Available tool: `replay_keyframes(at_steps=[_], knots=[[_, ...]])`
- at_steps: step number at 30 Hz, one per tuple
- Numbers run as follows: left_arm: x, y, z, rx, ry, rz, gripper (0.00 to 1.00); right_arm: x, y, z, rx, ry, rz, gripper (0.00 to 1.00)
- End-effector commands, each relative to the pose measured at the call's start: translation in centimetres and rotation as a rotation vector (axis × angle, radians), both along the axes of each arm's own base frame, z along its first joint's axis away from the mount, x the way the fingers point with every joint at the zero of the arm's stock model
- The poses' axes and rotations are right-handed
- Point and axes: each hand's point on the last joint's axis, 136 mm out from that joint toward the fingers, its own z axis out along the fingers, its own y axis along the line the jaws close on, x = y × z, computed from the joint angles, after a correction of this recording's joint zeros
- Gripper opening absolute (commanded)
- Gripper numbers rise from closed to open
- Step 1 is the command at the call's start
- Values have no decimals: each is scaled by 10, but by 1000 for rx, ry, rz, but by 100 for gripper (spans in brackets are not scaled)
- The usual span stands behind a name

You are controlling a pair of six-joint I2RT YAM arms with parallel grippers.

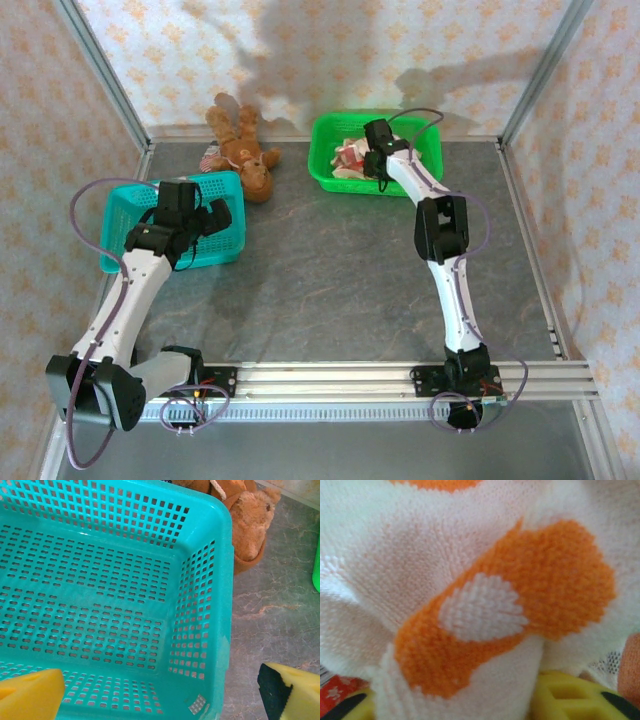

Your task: Fold and stack the towels

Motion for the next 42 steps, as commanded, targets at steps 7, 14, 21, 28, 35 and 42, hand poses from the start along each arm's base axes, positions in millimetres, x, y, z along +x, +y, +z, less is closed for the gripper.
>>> replay_keyframes(at_steps=[7,14,21,28,35,42], knots=[[-2,-6,-3,-18,19,-20,100,-5,-16,43,-58,-39,15,9],[-4,-5,1,-15,3,-19,100,2,-24,95,-32,-128,10,41],[-4,-6,-1,-19,5,-22,100,-7,-24,94,-5,-108,11,39],[-5,-5,-2,-9,8,-21,100,-14,-22,79,9,-68,16,35],[-8,-4,-1,-8,12,-20,100,-15,-21,65,11,-38,15,25],[-7,-3,5,-6,-7,-18,100,-15,-24,95,5,-98,12,0]])
